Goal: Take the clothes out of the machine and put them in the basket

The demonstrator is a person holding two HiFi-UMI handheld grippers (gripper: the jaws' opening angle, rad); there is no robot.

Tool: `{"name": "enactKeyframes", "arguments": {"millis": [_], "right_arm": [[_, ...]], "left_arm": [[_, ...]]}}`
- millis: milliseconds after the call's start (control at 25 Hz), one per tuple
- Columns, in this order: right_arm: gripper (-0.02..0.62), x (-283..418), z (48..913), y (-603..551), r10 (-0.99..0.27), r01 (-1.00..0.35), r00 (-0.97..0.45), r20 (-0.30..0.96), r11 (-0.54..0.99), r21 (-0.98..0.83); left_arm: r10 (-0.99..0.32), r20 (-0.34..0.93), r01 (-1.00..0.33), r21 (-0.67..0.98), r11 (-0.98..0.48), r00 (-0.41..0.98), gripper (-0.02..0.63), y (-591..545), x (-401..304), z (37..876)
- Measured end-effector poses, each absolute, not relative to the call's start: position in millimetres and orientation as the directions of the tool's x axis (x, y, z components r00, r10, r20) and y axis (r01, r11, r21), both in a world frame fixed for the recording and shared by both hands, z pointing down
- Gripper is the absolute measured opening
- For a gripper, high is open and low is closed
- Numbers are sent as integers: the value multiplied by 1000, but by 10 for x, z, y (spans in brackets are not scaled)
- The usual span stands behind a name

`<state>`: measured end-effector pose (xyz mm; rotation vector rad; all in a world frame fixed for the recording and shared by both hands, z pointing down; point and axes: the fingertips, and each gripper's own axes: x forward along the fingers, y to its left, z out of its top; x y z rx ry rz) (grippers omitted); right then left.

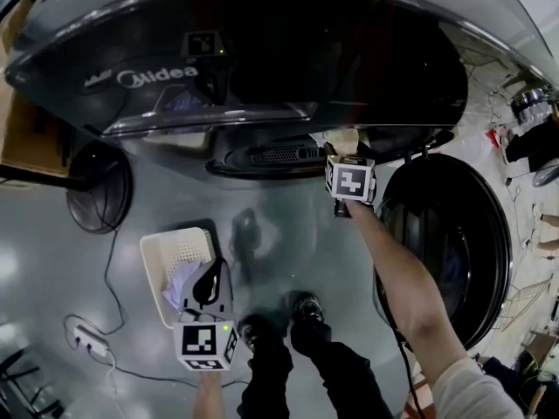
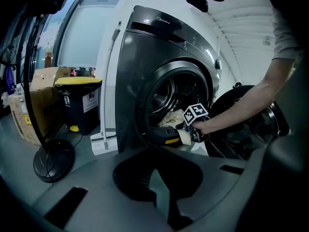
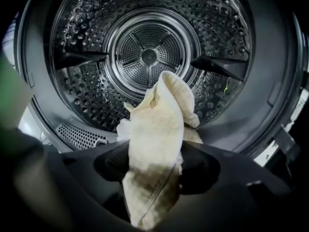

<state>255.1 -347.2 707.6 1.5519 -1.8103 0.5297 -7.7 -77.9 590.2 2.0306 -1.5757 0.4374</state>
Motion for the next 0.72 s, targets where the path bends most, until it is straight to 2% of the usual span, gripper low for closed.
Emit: {"name": "enactKeyframes", "arguments": {"millis": [40, 280, 720], "right_arm": [[282, 2541, 7076, -3464, -689, -971, -56, 723, 207, 122], [187, 2507, 7053, -3389, -653, -970, -94, 752, 230, 78], [161, 2381, 6644, -2979, -648, -965, -168, 743, 261, 10]], "left_arm": [[-793, 550, -962, 208, -175, 263, 18, -780, -99, 5898], [-796, 543, -960, 219, -171, 266, 18, -785, -77, 5853], [-779, 556, -954, 236, -184, 288, 18, -579, 53, 5570]]}}
